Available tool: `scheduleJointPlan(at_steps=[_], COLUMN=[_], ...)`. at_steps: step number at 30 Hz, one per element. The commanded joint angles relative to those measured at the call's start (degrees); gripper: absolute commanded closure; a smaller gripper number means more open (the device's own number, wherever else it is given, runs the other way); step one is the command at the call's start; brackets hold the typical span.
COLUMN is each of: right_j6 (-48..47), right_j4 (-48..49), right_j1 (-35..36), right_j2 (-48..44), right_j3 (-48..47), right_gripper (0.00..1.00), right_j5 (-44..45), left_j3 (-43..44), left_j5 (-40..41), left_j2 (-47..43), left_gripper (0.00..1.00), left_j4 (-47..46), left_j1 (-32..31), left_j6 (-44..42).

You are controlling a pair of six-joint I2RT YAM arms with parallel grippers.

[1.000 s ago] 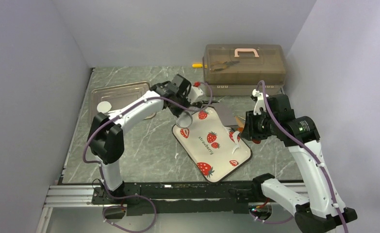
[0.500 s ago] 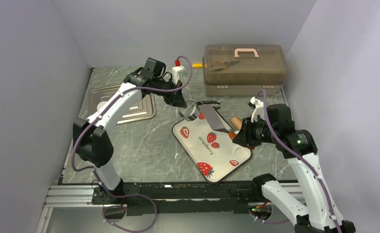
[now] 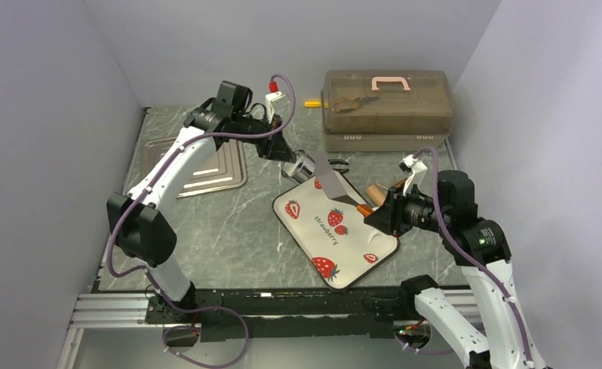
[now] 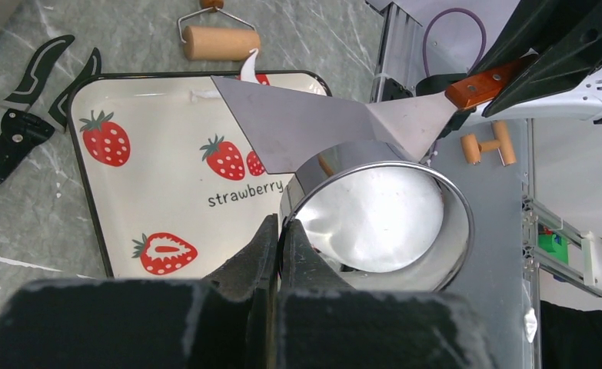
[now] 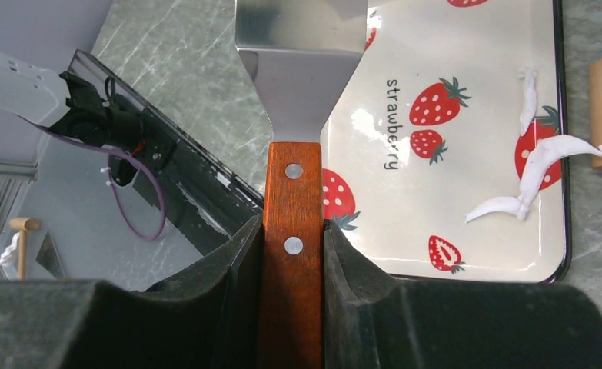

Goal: Roll out the dumpling wrappers from the dough

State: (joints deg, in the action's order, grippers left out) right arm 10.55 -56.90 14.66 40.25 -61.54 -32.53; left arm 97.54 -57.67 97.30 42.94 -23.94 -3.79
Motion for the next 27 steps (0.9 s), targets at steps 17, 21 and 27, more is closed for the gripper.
scheduleJointPlan(at_steps=[17,21,27], right_j6=[2.22,5.7,6.35], right_j4=[6.59,15.06,20.45], right_j1=[0.59,0.59,0.54], right_j2=[-5.98,-7.68,-5.16], right_j3=[0.0,4.92,9.27], right_gripper=[1.0,1.0,1.0], right_j5=[-9.0,-11.67,-12.08], left_j3=[2.79,2.32,3.5], left_j5=[1.34,1.51,-0.37], left_j2=[-2.66,-2.8,-2.87], left_gripper=[1.0,1.0,1.0], left_j4=[-1.02,-0.73,-1.45], left_j1=[2.28,1.71,-0.31], left_j6=[-2.44,-2.67,-1.01])
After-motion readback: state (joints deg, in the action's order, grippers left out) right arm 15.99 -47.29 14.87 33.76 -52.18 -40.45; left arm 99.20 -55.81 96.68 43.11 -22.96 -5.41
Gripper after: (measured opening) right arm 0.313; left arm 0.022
